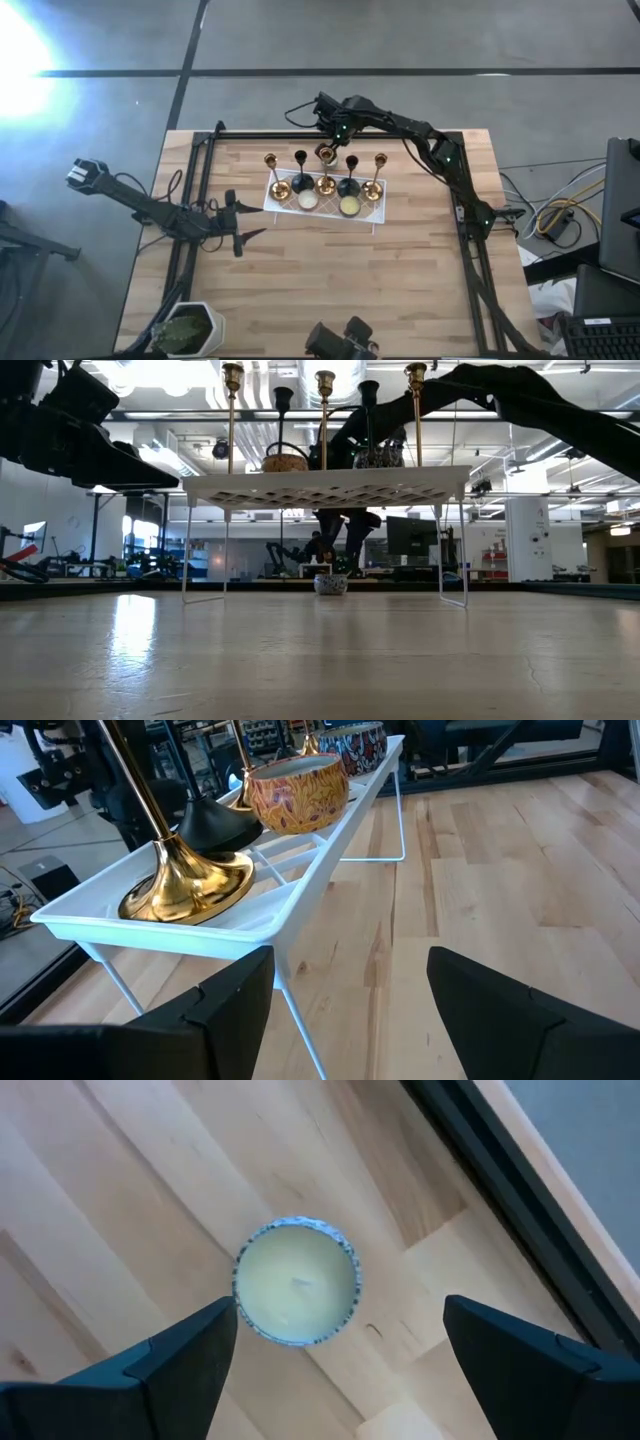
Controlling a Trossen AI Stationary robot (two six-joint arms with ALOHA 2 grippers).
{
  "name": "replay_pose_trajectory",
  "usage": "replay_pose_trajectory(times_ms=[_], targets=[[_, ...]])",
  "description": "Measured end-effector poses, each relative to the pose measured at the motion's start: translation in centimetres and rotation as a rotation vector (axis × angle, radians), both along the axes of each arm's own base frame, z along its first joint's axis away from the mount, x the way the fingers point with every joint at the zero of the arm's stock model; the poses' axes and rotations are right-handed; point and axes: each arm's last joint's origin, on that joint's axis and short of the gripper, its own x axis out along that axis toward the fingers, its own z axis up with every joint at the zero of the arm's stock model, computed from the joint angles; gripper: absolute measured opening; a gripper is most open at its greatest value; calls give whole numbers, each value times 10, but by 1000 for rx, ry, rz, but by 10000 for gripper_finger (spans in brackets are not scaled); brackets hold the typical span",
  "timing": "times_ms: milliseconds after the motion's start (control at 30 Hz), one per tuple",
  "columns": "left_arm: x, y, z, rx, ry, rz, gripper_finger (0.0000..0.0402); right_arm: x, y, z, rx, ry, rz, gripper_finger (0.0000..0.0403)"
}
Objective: Pick & Place candle stick holders
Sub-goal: Put the light blue scented candle on the shelf
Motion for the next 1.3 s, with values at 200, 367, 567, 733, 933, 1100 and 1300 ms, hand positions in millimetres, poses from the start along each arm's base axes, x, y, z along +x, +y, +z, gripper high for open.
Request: replay_pose_trajectory(times_ms=[200,367,567,733,933,1100,1300], targets=[[0,0,0,0,0,0,268,1,1,-14,12,-1,6,345],[0,0,0,0,0,0,268,-1,2,-24,22,20,5,348],[0,0,0,0,0,0,268,2,3,-30,2,-4,13,348],[0,0,0,0,0,0,268,4,6,-30,19,-17,22,353],[0,0,0,0,0,0,268,7,10,-30,40,-37,33,361],[0,0,0,0,0,0,268,9,13,-29,38,-40,42,361],[0,0,0,0,0,0,268,11,12,-29,21,-56,36,361]])
